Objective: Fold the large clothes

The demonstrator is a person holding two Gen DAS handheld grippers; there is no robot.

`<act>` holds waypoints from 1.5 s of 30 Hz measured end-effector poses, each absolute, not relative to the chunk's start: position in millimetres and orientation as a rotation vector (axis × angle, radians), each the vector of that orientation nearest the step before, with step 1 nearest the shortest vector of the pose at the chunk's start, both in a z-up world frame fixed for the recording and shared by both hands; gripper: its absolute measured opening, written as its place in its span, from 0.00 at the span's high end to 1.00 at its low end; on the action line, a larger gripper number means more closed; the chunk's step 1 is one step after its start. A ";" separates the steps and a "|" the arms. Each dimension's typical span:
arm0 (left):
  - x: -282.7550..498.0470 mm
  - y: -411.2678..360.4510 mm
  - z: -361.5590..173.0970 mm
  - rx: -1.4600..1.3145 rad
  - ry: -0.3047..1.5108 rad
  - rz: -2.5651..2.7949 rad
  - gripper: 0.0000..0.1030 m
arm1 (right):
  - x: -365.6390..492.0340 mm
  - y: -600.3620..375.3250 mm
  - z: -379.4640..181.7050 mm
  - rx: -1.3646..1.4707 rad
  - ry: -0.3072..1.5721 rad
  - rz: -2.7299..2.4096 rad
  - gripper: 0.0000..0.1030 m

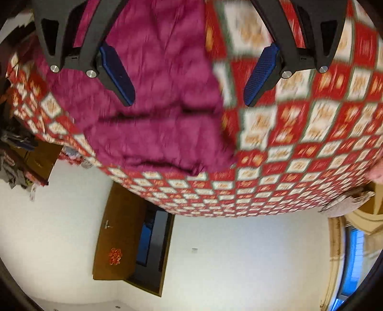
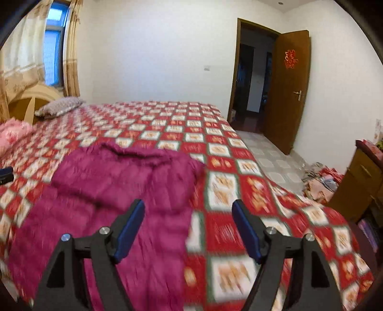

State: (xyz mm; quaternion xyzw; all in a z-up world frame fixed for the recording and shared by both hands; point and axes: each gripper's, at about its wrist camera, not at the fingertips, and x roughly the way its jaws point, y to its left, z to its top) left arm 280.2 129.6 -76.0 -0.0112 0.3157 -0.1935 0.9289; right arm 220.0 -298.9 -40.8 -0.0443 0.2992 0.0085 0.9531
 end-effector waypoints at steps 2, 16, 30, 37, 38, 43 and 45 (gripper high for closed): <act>259.7 135.6 -85.3 -0.029 0.664 -0.388 0.11 | 198.8 -301.9 -49.3 -0.104 0.647 0.017 0.20; 180.4 141.5 -161.2 -0.115 0.841 -0.371 0.11 | 169.7 -267.3 -165.2 -0.121 0.966 0.078 0.22; 163.9 144.8 -186.0 -0.292 0.951 -0.513 0.24 | 148.1 -266.0 -193.9 -0.176 1.032 0.131 0.33; 156.0 137.1 -188.5 -0.197 0.958 -0.501 0.58 | 142.2 -255.3 -203.8 -0.266 1.022 0.118 0.29; 155.8 136.7 -188.7 -0.200 0.961 -0.504 0.72 | 140.9 -254.4 -204.6 -0.274 1.022 0.121 0.38; 150.5 130.5 -189.5 -0.168 0.953 -0.526 0.89 | 129.0 -268.3 -200.7 -0.076 1.050 0.219 0.82; 147.9 128.9 -184.4 -0.159 0.932 -0.533 0.90 | 125.5 -277.5 -195.0 0.005 1.032 0.225 0.86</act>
